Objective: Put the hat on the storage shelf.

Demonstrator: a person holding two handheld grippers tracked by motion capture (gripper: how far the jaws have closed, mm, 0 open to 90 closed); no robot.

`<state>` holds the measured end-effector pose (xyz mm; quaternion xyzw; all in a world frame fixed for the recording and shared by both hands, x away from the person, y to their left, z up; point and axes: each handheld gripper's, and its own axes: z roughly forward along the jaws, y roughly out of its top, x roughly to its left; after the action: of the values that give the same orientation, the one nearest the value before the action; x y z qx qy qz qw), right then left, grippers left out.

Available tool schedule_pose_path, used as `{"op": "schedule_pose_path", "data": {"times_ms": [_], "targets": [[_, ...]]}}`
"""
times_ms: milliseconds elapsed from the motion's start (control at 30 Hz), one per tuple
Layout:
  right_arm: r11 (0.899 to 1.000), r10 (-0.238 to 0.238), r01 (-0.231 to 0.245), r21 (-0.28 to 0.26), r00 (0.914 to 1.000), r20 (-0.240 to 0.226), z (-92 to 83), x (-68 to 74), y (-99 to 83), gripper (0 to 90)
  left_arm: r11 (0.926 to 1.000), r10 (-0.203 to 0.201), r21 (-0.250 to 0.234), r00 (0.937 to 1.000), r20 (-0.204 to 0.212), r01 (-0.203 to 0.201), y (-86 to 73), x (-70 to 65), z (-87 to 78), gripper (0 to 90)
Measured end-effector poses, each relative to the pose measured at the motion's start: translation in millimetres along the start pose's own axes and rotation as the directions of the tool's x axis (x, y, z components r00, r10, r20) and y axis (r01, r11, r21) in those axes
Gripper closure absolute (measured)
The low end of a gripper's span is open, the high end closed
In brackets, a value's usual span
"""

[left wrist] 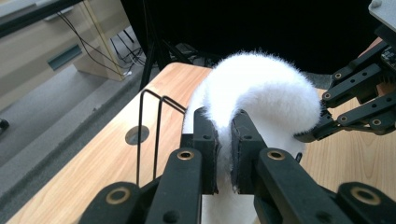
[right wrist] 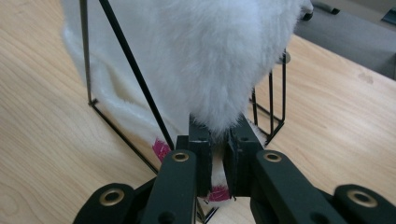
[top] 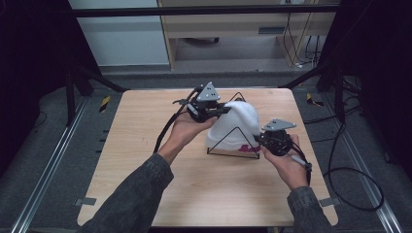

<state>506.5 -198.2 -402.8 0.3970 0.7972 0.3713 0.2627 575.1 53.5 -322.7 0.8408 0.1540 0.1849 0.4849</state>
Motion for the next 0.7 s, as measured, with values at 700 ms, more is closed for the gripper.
{"op": "schedule_pose_path", "data": {"times_ms": [700], "targets": [[0.999, 0.018, -0.017, 0.029, 0.9998, -0.013, 8.7, 0.2, -10.3, 81.6, 0.9996, -0.021, 0.019, 0.9997, 0.016, 0.021, -16.7, -4.3, 1.0, 82.9]]}}
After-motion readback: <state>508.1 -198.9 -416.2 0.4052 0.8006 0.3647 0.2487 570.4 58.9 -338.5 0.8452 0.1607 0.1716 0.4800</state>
